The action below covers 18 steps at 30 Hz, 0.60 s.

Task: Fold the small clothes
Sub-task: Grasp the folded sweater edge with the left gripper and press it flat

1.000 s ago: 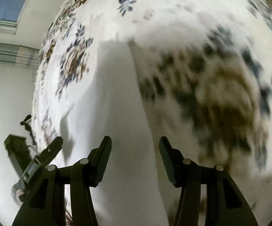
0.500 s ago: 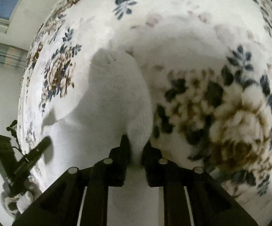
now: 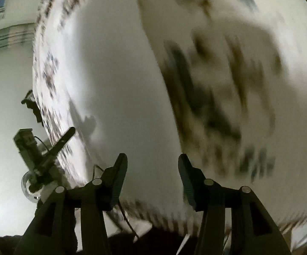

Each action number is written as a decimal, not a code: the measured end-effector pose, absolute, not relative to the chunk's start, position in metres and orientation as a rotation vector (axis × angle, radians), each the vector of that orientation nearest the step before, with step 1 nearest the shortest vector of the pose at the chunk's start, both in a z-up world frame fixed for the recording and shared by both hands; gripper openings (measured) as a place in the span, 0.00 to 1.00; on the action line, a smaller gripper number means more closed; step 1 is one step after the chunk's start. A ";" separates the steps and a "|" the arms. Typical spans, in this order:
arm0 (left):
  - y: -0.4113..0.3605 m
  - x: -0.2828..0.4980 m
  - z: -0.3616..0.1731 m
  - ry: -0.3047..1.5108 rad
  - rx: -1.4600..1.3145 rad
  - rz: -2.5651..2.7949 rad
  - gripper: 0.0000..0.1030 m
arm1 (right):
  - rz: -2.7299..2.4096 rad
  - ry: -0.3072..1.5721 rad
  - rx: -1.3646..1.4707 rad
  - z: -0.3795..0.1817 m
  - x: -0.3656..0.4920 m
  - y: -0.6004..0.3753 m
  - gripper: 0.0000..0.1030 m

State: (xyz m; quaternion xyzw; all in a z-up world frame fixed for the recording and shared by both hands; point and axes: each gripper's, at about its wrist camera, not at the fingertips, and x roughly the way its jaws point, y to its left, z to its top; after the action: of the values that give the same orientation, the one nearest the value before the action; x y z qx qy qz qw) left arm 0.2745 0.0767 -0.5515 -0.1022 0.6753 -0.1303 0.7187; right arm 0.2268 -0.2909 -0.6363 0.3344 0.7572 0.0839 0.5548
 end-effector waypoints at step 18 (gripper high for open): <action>0.105 0.190 -0.594 1.500 -0.563 -0.204 0.67 | 0.186 1.667 1.178 -0.747 0.121 -0.240 0.57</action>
State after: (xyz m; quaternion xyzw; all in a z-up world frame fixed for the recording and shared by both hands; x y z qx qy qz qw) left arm 0.1900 0.1054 -0.5943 -0.2518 0.6712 -0.0911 0.6912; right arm 0.1213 -0.2395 -0.7469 0.4913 0.6951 0.0775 0.5191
